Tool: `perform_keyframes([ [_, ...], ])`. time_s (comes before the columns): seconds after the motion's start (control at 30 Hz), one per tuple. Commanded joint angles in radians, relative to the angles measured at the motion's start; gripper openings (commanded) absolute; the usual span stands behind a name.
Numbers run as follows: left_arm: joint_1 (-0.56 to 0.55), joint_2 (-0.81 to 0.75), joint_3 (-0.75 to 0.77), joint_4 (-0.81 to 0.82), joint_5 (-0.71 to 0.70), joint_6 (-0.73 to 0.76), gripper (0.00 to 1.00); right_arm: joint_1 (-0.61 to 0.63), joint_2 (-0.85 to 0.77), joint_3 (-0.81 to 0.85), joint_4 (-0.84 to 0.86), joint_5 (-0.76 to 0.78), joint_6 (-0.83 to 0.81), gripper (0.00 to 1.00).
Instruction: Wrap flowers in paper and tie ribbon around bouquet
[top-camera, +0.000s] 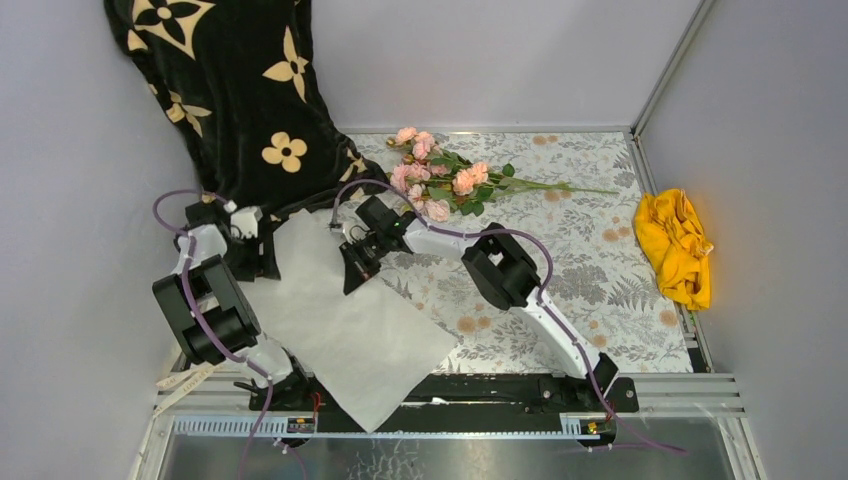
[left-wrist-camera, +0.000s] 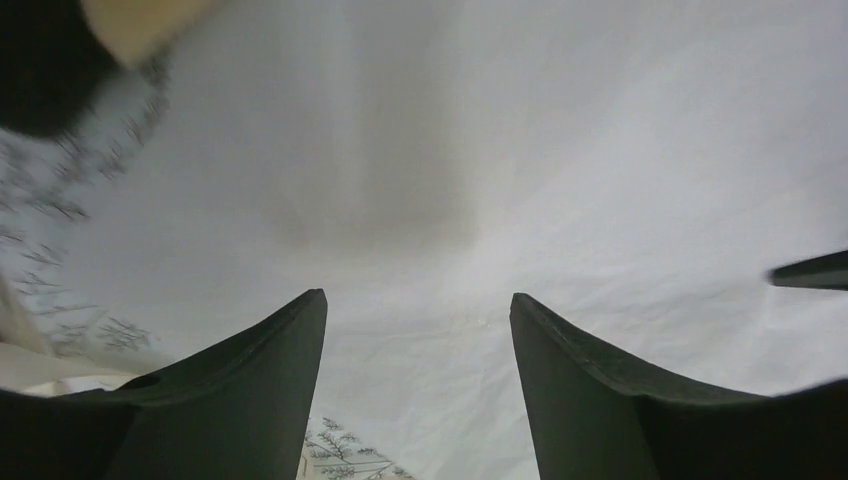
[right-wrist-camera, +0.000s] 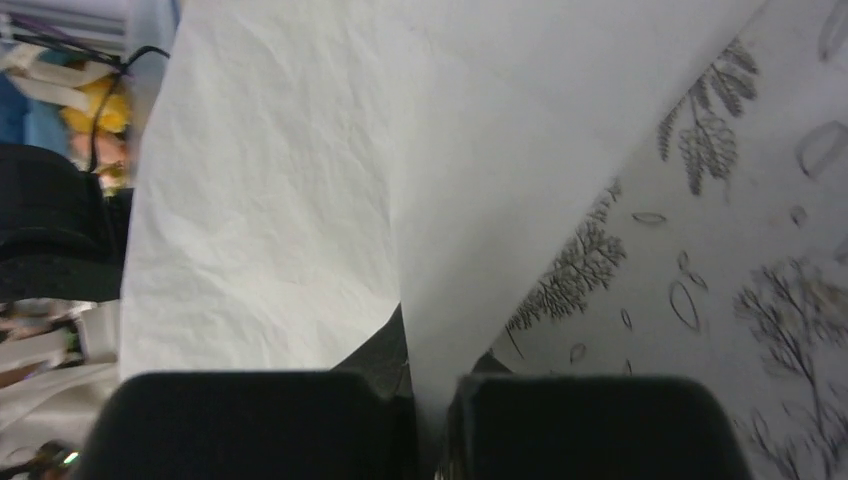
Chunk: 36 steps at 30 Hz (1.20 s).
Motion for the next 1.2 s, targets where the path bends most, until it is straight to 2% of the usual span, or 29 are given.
perform_keyframes([
  [0.0,-0.059,-0.057,0.157,-0.073,0.137,-0.049,0.74,0.001,-0.224,-0.022,-0.116,0.188,-0.156,0.00],
  [0.17,-0.245,-0.080,0.359,-0.133,0.188,-0.115,0.77,0.001,-0.495,-0.220,-0.115,0.575,-0.254,0.00],
  [0.23,-0.305,-0.080,0.451,-0.140,0.222,-0.147,0.81,0.000,-0.595,-0.338,-0.081,0.725,-0.294,0.00],
  [0.4,-0.442,-0.024,0.686,-0.140,0.299,-0.282,0.85,0.000,-0.786,-0.537,0.034,0.968,-0.348,0.00],
  [0.5,-0.522,0.024,0.797,-0.109,0.346,-0.382,0.86,0.000,-0.849,-0.625,0.112,1.006,-0.350,0.00],
  [0.6,-0.552,0.051,0.863,-0.052,0.428,-0.489,0.98,0.000,-0.874,-0.681,0.165,1.045,-0.350,0.00],
  [0.7,-0.579,0.073,0.928,-0.026,0.436,-0.580,0.99,0.000,-0.870,-0.680,0.164,1.068,-0.347,0.00],
  [0.9,-0.708,0.112,0.914,0.053,0.211,-0.724,0.99,0.000,-0.855,-0.667,0.170,1.073,-0.328,0.00],
  [1.17,-0.776,0.236,1.011,0.053,0.016,-0.743,0.99,0.000,-0.843,-0.660,0.167,1.067,-0.313,0.00],
])
